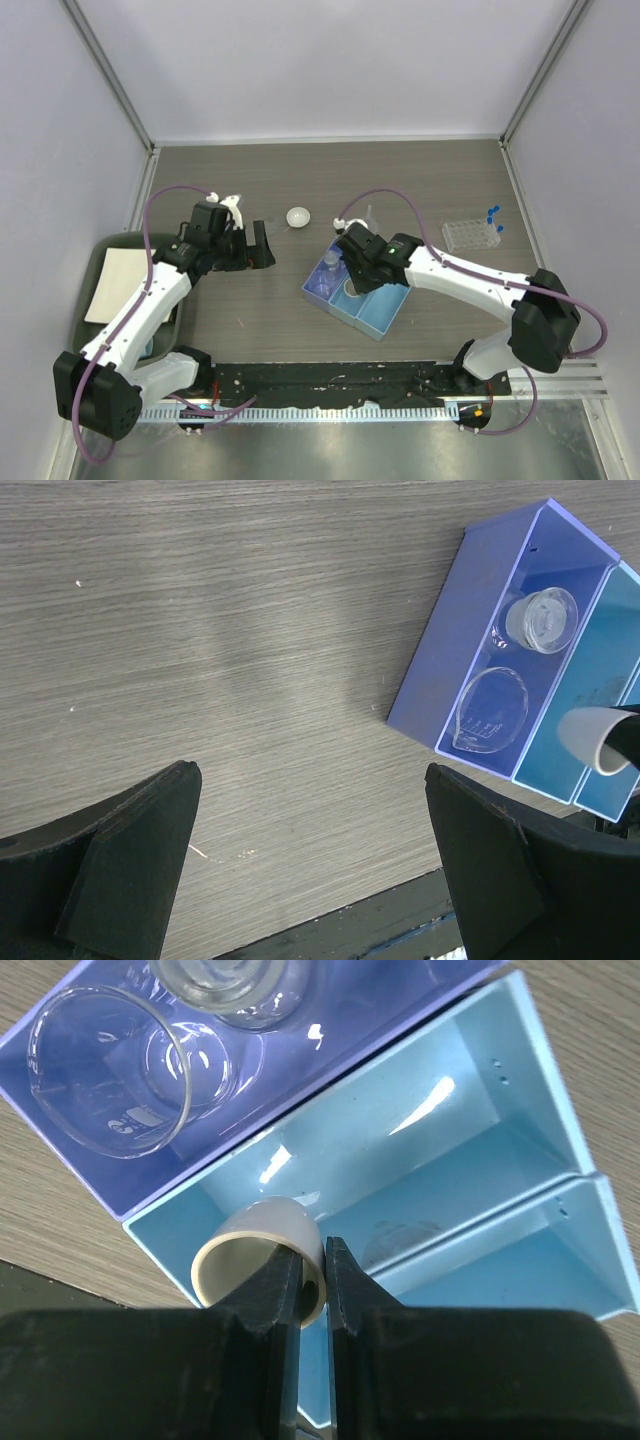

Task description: Organize the chemistry lab equipment

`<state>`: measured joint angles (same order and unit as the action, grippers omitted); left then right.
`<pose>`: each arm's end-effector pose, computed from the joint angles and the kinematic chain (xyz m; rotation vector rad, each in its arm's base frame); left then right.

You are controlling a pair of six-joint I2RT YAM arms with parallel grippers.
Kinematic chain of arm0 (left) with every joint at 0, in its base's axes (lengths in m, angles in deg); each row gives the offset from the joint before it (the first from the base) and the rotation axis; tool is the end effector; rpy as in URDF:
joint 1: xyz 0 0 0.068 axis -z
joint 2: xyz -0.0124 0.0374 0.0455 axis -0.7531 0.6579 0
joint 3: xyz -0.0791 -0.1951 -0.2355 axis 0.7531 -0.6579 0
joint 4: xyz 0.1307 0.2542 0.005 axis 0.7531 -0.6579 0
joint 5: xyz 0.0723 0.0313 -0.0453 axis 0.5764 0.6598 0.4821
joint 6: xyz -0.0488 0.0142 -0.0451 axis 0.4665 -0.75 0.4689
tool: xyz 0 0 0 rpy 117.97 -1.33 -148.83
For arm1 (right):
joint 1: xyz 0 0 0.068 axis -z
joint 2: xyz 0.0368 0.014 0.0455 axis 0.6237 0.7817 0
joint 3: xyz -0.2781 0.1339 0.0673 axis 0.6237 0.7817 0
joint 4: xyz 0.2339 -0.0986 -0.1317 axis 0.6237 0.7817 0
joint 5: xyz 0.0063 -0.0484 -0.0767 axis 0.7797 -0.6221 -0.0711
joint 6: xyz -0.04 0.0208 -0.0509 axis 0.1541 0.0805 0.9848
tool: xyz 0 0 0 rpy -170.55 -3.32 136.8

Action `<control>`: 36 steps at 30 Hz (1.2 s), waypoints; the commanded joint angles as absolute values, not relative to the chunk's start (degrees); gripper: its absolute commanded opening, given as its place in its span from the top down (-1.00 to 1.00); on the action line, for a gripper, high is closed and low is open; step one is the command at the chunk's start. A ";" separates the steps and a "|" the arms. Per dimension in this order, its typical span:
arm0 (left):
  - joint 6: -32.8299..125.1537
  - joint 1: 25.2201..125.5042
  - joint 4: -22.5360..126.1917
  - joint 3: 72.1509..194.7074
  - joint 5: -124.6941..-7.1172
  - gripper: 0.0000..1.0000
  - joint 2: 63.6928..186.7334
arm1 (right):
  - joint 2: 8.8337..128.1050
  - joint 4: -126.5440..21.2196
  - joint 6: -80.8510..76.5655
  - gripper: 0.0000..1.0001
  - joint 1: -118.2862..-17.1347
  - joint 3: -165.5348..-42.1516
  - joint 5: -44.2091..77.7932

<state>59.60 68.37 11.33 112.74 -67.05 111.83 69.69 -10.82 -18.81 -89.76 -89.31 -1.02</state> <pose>0.2201 -0.0873 0.2988 -0.0429 2.4853 -0.5415 0.2017 0.2353 0.2625 -0.5837 2.5998 0.1898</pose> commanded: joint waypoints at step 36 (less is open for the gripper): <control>58.75 68.81 11.76 113.38 -66.34 -1.00 111.33 | 75.90 -2.12 -15.90 -0.09 -94.57 -101.05 -6.48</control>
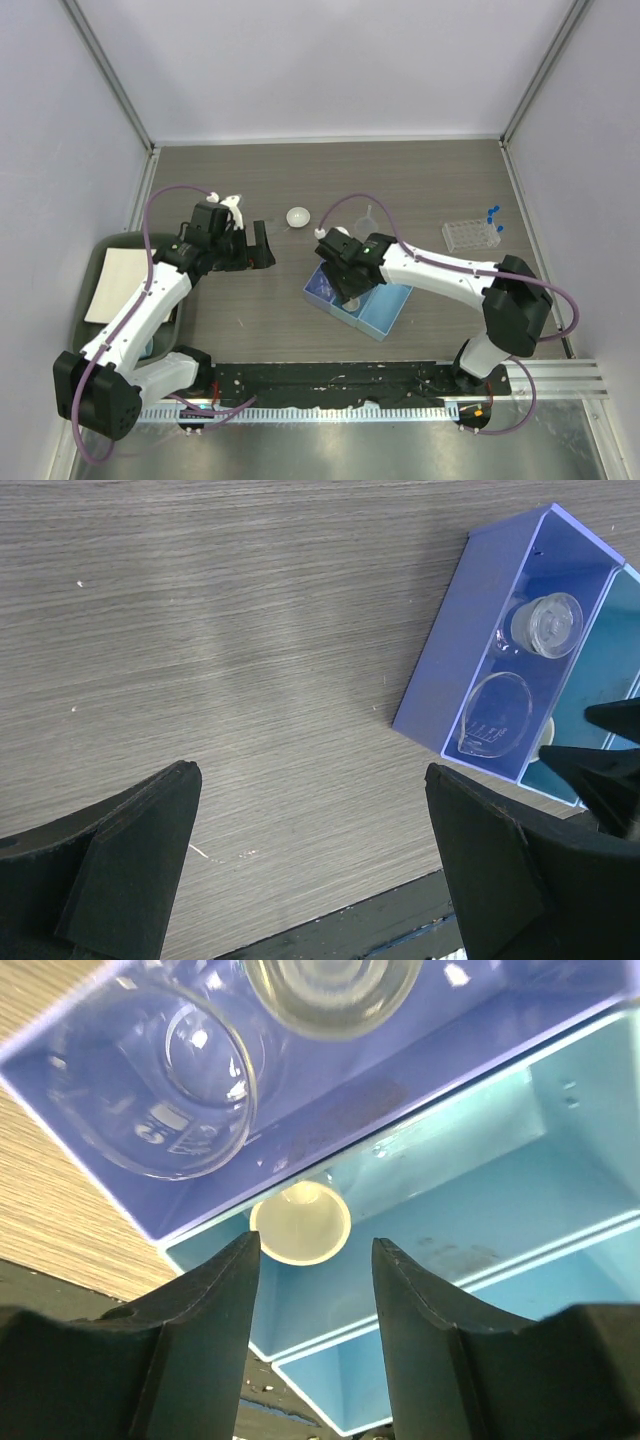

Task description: Organize the chemistry lab equipment

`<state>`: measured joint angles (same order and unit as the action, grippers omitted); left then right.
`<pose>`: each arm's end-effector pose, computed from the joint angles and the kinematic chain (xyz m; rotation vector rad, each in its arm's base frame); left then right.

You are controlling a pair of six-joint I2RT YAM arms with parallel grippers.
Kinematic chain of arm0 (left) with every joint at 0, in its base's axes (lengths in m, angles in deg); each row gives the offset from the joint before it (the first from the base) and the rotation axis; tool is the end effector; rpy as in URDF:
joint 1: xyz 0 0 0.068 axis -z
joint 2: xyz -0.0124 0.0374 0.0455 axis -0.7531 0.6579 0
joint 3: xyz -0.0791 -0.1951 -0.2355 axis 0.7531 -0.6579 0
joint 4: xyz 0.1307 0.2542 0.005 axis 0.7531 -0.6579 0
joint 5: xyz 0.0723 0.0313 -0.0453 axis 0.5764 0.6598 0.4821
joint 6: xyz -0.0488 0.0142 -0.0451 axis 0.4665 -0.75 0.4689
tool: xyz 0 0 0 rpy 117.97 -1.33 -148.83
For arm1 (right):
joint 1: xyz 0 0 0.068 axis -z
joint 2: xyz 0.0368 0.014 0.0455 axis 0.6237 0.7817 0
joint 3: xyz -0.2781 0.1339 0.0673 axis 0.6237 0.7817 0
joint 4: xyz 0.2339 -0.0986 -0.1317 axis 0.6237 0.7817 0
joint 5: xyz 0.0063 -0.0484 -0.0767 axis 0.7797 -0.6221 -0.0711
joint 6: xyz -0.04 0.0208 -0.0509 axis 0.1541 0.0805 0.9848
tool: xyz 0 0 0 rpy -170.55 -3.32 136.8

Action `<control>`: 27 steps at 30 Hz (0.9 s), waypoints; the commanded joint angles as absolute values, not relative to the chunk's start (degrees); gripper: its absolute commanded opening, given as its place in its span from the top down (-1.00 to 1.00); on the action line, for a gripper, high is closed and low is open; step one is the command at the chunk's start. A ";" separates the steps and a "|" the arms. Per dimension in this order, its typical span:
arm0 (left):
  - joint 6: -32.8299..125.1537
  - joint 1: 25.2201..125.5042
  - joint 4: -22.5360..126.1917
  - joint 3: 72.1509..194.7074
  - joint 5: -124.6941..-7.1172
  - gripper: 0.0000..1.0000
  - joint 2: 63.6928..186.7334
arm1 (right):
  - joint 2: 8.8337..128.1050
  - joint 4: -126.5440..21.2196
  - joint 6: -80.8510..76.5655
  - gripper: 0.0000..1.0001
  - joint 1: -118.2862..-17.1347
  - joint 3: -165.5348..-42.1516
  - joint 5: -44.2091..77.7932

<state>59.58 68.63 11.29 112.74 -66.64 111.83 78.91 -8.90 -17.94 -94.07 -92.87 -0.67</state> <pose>0.2198 -0.0880 0.2987 -0.0402 2.4855 -0.5346 0.1993 0.2734 0.2318 -0.7484 2.6760 0.1041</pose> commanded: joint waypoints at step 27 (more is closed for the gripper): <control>58.75 68.99 11.84 113.20 -65.73 -1.00 110.80 | 97.25 -24.25 -13.26 -0.17 -80.25 -122.87 -0.10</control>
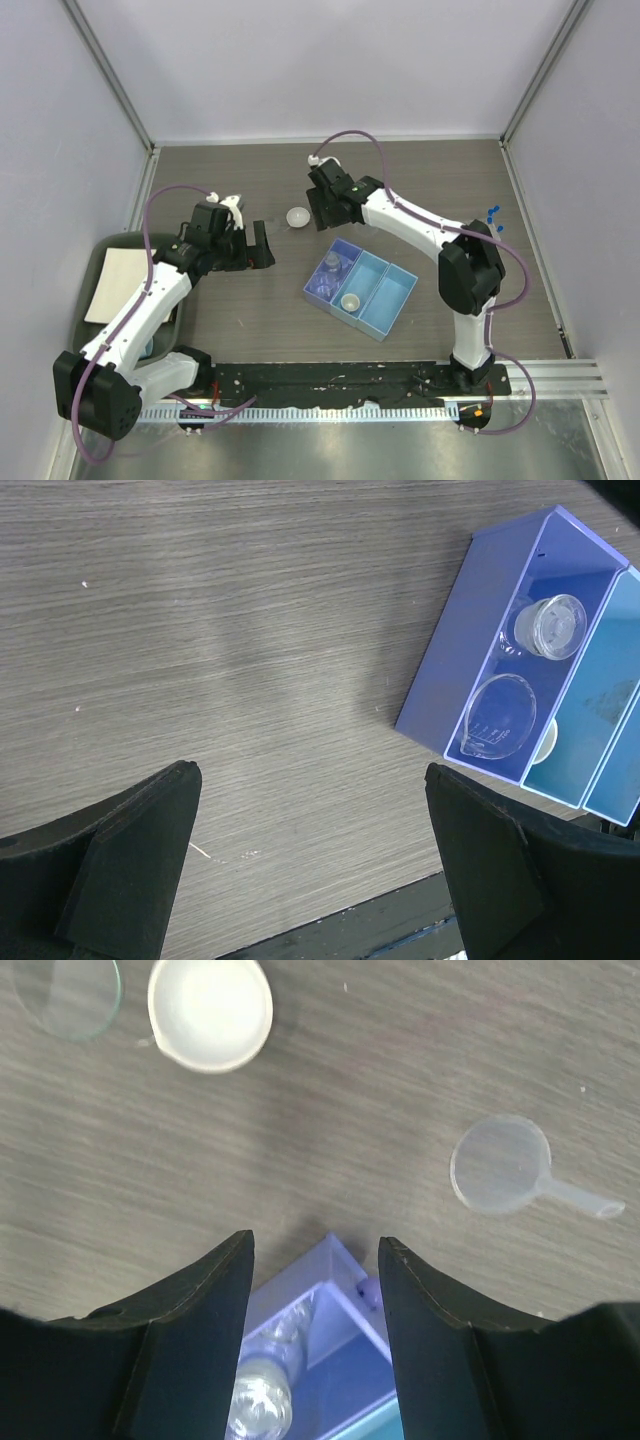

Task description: Organize the chemistry lab equipment

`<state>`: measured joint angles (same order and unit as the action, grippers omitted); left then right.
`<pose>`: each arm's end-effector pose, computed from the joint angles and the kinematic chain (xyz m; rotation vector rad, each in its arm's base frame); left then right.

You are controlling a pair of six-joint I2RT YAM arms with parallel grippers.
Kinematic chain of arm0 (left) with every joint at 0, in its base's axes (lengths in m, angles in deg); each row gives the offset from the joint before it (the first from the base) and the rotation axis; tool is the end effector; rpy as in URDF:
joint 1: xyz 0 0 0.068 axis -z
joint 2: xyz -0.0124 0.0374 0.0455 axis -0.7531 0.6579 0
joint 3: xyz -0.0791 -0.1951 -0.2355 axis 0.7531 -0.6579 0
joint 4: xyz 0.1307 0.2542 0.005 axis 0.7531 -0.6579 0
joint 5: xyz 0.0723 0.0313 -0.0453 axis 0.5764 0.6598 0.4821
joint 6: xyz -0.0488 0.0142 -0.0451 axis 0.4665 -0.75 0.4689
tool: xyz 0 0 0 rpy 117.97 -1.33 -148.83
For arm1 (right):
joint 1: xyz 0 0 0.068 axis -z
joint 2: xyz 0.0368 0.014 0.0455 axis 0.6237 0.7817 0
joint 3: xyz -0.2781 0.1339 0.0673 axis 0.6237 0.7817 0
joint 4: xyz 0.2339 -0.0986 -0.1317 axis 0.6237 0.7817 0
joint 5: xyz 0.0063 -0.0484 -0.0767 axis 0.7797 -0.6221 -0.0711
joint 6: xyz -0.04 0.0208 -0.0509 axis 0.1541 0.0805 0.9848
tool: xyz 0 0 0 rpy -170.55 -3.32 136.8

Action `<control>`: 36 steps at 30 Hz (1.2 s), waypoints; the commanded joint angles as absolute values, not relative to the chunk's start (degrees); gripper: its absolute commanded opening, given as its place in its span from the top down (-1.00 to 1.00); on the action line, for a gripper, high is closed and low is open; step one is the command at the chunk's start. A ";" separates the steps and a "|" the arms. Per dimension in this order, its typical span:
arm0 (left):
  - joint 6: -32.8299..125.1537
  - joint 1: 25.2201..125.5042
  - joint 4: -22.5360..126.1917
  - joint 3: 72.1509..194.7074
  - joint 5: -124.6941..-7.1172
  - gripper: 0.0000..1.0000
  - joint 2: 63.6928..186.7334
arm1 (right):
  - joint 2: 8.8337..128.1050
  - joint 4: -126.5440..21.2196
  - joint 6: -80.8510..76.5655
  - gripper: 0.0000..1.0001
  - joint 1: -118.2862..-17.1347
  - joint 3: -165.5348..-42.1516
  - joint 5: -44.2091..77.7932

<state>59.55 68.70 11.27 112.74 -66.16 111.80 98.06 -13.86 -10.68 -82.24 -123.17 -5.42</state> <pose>0.2198 -0.0878 0.2987 -0.0419 2.4840 -0.5250 0.3557 0.3204 0.2823 -0.5117 2.4380 0.1082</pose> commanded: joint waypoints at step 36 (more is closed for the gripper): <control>58.66 68.99 11.84 113.12 -65.91 -1.00 112.12 | 114.56 -44.82 -29.69 -0.10 -72.69 -121.20 15.83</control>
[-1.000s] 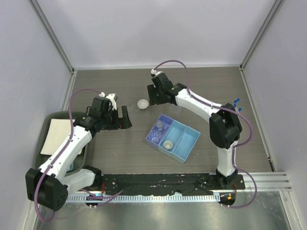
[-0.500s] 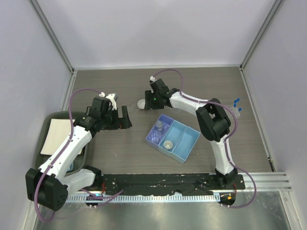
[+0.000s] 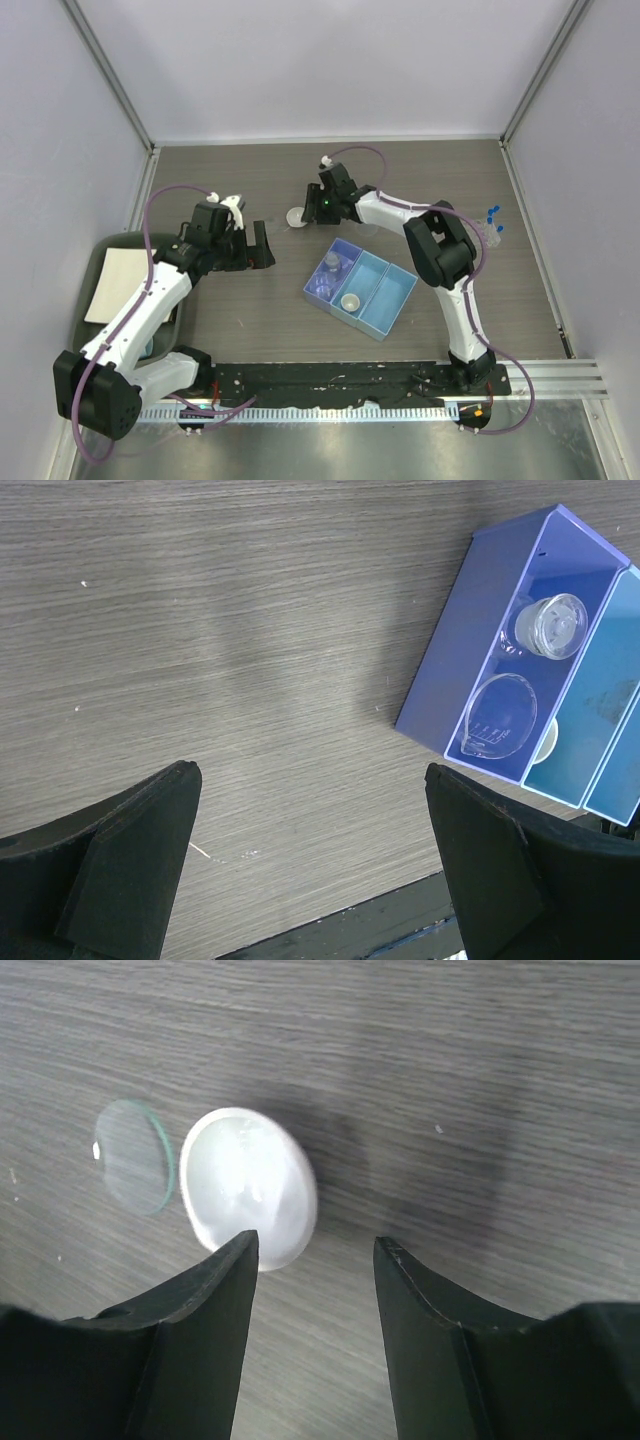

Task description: Organize the chemistry lab equipment

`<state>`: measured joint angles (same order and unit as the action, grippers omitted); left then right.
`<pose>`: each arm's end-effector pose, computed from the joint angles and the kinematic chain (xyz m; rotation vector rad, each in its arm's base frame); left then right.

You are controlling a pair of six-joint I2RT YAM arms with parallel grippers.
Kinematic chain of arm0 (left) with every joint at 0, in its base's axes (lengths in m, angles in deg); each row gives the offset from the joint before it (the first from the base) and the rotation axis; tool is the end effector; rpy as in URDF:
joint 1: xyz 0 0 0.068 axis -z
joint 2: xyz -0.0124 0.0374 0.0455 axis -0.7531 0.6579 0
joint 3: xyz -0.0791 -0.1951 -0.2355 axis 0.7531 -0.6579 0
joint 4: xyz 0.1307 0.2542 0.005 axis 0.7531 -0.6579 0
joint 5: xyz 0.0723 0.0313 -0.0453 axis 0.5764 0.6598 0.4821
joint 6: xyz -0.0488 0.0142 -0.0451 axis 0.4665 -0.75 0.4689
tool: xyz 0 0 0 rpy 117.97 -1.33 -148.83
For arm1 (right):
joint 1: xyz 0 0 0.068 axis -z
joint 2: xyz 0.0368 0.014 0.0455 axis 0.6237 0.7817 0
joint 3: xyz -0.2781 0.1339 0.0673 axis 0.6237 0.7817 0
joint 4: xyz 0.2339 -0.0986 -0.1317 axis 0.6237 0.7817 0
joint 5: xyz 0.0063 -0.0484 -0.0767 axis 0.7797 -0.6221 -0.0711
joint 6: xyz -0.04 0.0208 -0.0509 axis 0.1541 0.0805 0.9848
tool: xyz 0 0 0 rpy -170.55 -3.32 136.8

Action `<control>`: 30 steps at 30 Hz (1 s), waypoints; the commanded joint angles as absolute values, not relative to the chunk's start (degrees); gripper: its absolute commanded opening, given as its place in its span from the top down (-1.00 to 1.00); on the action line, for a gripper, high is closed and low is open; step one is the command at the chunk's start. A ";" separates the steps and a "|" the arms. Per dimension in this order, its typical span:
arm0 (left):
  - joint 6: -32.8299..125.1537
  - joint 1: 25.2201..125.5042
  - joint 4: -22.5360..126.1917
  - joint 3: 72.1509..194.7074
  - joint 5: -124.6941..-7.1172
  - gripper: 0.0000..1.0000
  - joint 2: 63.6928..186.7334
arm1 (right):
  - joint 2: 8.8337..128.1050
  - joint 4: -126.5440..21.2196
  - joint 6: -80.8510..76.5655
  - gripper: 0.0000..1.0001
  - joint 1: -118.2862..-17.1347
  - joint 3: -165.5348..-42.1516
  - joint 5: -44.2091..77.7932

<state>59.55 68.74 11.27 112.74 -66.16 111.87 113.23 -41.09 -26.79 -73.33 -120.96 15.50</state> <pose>0.2199 -0.0880 0.2985 -0.0412 2.4854 -0.5249 0.4490 0.3188 0.1747 -0.1268 2.4601 0.6679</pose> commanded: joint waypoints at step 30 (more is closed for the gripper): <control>58.58 69.78 11.40 113.12 -65.20 -0.99 112.21 | 112.83 -48.78 -30.23 0.99 -73.04 -118.48 15.75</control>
